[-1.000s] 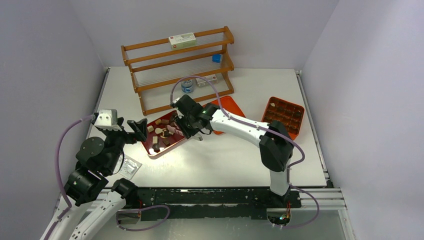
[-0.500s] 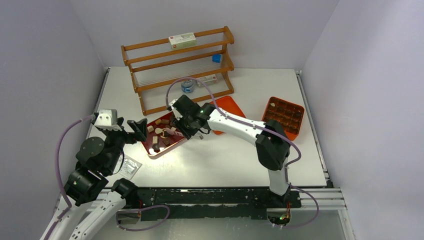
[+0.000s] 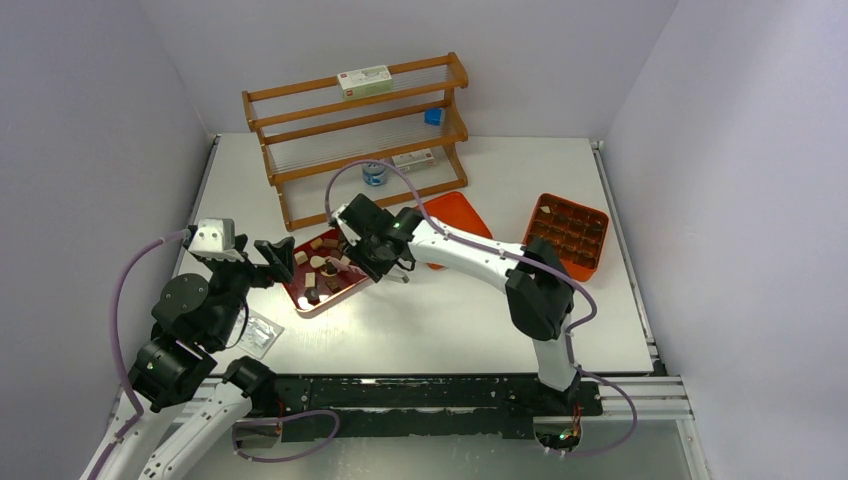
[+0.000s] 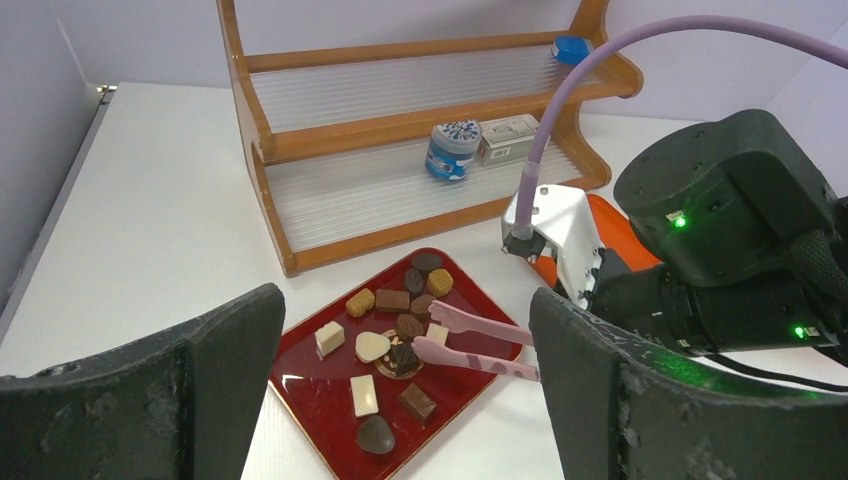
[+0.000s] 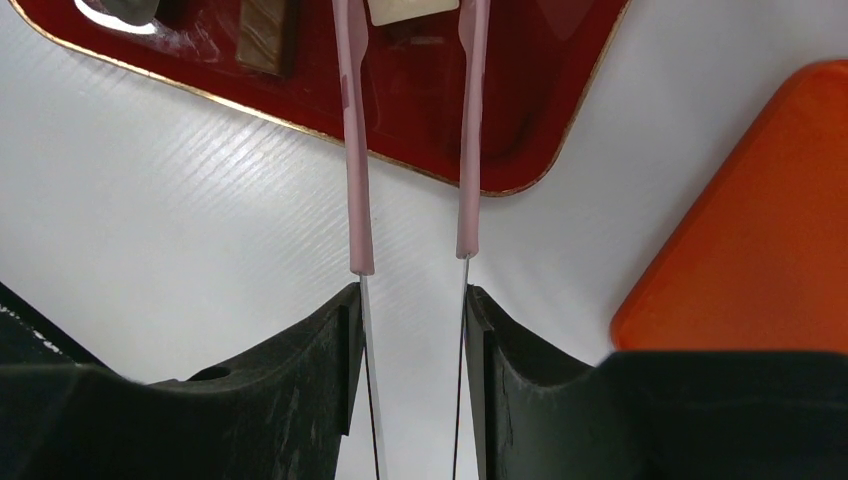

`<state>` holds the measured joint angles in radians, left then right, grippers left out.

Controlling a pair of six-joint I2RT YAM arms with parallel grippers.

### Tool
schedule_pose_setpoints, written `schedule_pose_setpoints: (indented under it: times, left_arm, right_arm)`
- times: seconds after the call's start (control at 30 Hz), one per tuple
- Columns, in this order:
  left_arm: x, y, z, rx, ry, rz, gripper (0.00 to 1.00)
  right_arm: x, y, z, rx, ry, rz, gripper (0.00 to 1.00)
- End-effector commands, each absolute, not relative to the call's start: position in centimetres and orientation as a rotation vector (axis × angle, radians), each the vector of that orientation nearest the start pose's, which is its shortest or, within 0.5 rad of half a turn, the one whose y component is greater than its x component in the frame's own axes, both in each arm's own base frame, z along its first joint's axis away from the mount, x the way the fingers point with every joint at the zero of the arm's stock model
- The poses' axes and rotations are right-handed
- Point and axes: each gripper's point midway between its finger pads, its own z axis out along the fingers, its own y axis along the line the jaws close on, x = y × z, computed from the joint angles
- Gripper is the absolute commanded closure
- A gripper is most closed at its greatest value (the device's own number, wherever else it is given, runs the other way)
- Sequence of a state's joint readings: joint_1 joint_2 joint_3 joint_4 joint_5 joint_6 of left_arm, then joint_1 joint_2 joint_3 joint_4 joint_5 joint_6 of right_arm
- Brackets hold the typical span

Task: Pack the chocolate
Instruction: Pick up the fake chocolate from the plate.

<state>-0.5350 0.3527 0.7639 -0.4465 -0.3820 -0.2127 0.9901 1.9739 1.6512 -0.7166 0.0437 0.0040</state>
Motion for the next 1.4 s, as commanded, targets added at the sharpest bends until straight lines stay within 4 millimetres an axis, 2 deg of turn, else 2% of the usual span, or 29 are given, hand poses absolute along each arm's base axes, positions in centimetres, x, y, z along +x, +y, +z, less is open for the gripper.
schedule_pose_setpoints:
  times: [0.0,0.3,0.77,0.93,1.17,1.37]
  left_arm:
    - [21.3,-5.7,31.5,-0.043,1.584,-0.268,0.03]
    - [21.2,-5.7,31.5,-0.043,1.584,-0.267,0.03]
    - [21.3,-5.7,31.5,-0.042,1.584,-0.267,0.03]
    - [21.3,-5.8,31.4,-0.04,1.586,-0.268,0.03]
    - [21.3,-5.9,31.4,-0.034,1.585,-0.273,0.03]
    - [21.3,-6.1,31.3,-0.026,1.589,-0.278,0.02]
  right_arm:
    - [26.3,38.0,10.8,-1.261,2.304,0.196,0.56]
    - [26.2,38.2,10.0,-1.287,2.311,0.179,0.57]
    - [26.8,39.0,10.9,-1.265,2.263,0.197,0.65]
    - [26.3,39.3,13.0,-1.163,2.264,0.275,0.68]
    - [25.9,38.0,15.8,-1.002,2.284,0.31,0.7]
    - [27.2,35.4,18.5,-0.8,2.317,0.285,0.71]
